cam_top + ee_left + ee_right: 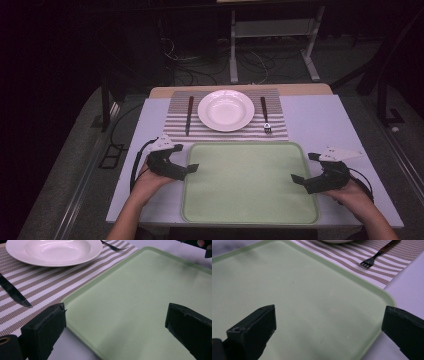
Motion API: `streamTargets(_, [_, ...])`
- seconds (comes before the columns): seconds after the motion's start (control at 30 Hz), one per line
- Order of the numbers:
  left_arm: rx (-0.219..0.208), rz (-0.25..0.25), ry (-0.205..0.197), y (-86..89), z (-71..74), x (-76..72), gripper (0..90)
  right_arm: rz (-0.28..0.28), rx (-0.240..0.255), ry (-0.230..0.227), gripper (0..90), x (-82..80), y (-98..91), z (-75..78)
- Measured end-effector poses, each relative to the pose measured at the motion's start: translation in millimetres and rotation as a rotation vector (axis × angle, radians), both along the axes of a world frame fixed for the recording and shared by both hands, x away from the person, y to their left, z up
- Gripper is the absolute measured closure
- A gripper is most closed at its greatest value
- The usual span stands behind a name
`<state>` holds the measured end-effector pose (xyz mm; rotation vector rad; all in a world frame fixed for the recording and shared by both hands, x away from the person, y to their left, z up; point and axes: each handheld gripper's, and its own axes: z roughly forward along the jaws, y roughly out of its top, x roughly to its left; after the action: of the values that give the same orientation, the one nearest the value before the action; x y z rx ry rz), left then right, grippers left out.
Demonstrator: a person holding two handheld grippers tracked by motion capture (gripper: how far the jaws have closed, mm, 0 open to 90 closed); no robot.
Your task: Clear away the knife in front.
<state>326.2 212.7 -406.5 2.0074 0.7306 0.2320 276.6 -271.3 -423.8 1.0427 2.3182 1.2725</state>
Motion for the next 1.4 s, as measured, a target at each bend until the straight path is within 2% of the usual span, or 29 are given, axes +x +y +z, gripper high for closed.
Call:
streamTargets(0.4, [-0.002, 0.014, 0.003, 2.0, 0.6, 5.9, 2.7, -0.002, 0.005, -0.002, 0.0, 0.2, -1.0, 0.5])
streamTargets(0.63, [0.005, 0.036, -0.008, 1.8, 1.0, 19.6, 3.2, 0.002, 0.011, -0.004, 0.0, 0.0, -0.6, 0.9])
streamTargets(0.83, [0.023, 0.037, -0.007, -0.5, -1.3, 25.8, 3.6, -0.004, 0.014, -0.006, 0.0, 1.1, -1.2, 0.8])
streamTargets(1.1, [0.021, 0.047, -0.014, -2.1, -0.8, 33.9, 4.9, -0.006, 0.015, -0.005, 0.0, 1.0, -1.2, 0.8])
streamTargets(1.17, [0.032, 0.050, -0.017, -2.9, -0.3, 38.1, 4.9, -0.005, 0.014, -0.005, 0.0, 0.8, -1.0, 0.8])
streamTargets(1.4, [0.025, 0.065, -0.014, -2.4, -0.7, 50.0, 5.4, -0.006, 0.016, -0.007, 0.0, 1.1, -1.6, 0.8])
